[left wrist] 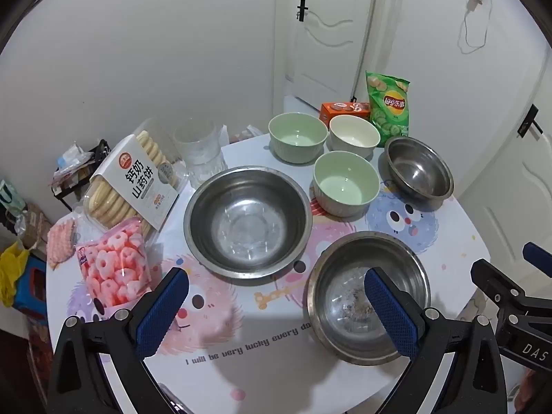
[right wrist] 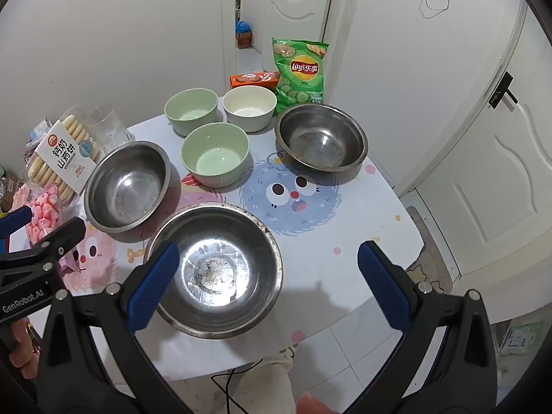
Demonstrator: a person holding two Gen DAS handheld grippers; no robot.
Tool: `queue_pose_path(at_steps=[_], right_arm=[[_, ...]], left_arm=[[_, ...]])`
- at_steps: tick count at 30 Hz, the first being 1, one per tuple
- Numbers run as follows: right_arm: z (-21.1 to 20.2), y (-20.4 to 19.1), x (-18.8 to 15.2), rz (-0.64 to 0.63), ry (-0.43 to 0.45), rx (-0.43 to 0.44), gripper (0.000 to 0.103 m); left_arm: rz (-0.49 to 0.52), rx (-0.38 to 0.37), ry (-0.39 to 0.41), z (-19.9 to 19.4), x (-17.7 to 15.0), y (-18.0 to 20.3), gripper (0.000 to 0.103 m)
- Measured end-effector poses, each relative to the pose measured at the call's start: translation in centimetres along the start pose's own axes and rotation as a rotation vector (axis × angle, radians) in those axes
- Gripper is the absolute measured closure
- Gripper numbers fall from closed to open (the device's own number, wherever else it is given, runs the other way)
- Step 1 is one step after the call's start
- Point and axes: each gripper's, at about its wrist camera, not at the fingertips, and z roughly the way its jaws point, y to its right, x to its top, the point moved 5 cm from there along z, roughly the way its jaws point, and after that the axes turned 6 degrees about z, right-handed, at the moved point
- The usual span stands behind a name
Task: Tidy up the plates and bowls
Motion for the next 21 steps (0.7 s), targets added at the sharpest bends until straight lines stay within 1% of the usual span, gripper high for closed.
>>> queue_pose_path(at_steps=[17,18,21], right_arm=[[-0.82,-0.43,0.28,-0.002,-0.004,0.007,0.000],[-0.03,-0.05,0.00,0.003,-0.005,0.004,0.000],[-0.03,-0.12,0.17,0.003,-0.007,0.004,0.000]], left_arm=[[0.009,0.006,0.013,-0.51,0.42,-0.21,0.000],[0.010,0.006,0.013,-0.47,0.41,-0.28,0.000],[0.009,0.007,0.013,-0.49,0.47,-0.39,0.000]])
